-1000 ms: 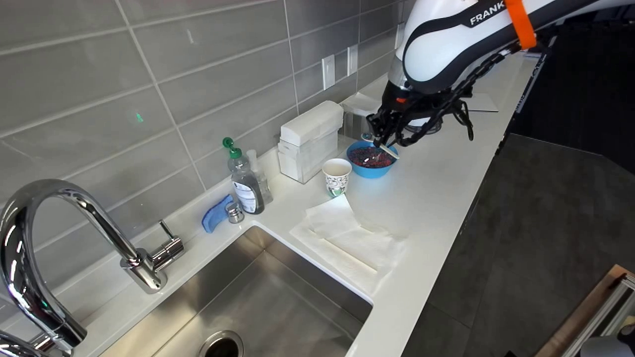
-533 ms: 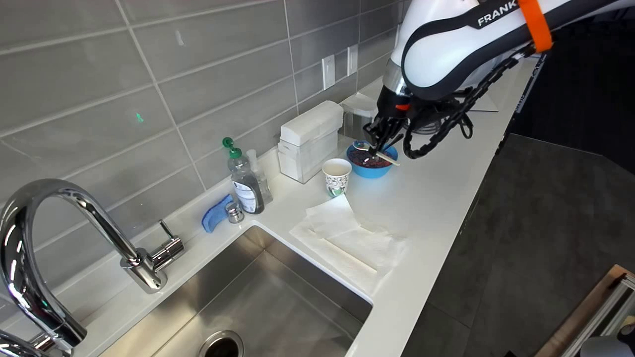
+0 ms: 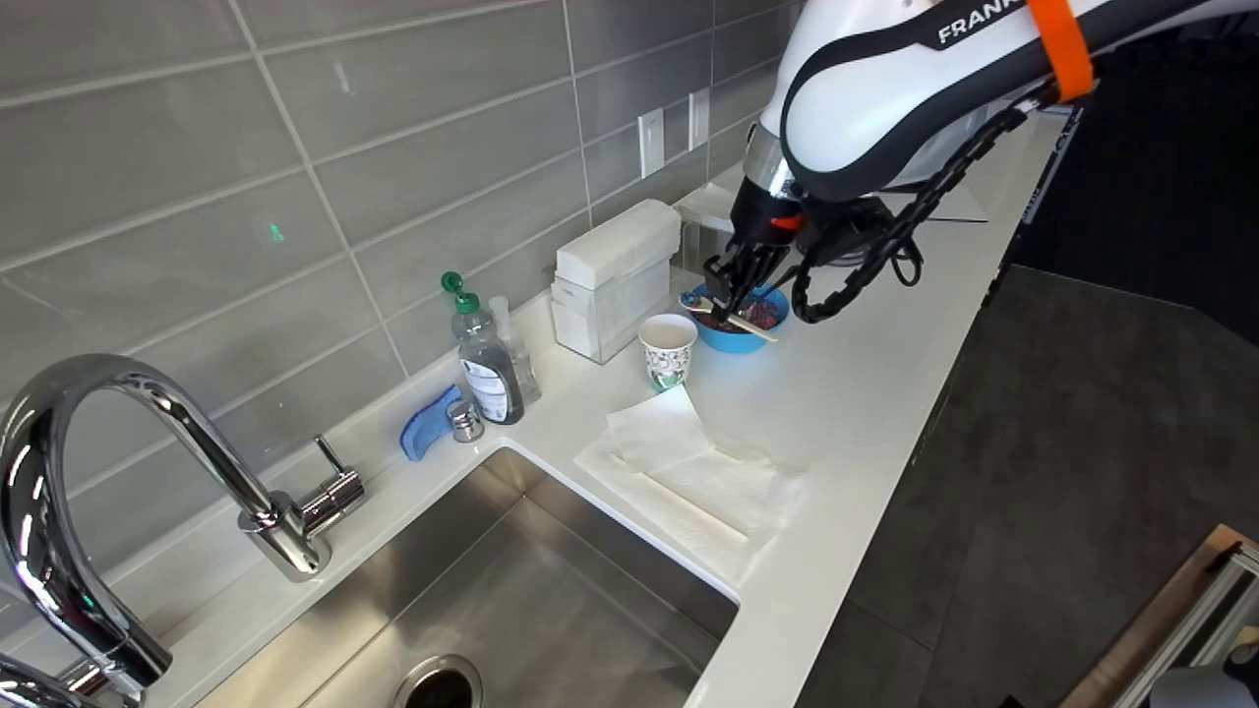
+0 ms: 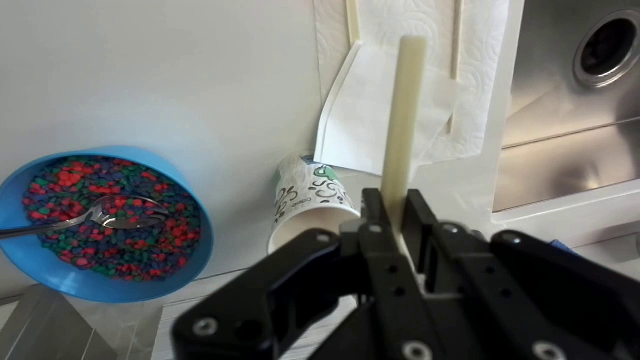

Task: Transfer a spoonful of contents from the bowl into the cup

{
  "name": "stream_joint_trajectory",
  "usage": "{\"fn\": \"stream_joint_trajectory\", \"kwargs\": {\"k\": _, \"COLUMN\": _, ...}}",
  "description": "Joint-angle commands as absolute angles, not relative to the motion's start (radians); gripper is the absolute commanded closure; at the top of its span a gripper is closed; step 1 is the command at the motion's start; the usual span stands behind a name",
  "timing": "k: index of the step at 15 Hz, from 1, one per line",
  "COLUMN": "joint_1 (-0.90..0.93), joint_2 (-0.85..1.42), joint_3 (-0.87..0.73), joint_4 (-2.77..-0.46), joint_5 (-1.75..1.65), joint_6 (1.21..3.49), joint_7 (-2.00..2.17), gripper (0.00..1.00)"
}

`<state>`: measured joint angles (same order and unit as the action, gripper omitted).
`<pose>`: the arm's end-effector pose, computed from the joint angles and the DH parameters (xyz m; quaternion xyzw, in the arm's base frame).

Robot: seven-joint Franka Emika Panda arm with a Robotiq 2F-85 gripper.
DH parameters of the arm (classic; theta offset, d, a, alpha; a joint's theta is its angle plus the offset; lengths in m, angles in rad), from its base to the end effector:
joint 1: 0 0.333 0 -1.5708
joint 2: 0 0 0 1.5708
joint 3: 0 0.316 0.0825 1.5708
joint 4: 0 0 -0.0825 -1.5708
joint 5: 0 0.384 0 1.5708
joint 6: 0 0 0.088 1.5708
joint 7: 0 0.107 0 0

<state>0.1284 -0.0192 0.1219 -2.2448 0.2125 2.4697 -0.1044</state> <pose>0.5256 0.1340 0.3994 -0.9847 -0.1011 -0.1153 0.0831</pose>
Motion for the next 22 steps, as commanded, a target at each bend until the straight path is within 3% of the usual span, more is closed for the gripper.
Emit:
{"fn": "stream_joint_trajectory", "kwargs": {"k": 1, "joint_1": 0.132, "joint_2": -0.007, "joint_3": 0.126, "joint_4": -2.234, "joint_5": 0.221, "joint_6": 2.471, "joint_7": -0.118, "gripper": 0.96}}
{"fn": "stream_joint_trajectory", "kwargs": {"k": 9, "joint_1": 0.132, "joint_2": 0.104, "joint_3": 0.148, "joint_4": -2.177, "joint_5": 0.357, "joint_6": 2.529, "joint_7": -0.232, "gripper": 0.96}}
{"fn": "stream_joint_trajectory", "kwargs": {"k": 22, "joint_1": 0.03, "joint_2": 0.206, "joint_3": 0.196, "joint_4": -2.139, "joint_5": 0.857, "joint_6": 2.573, "joint_7": -0.578, "gripper": 0.96}}
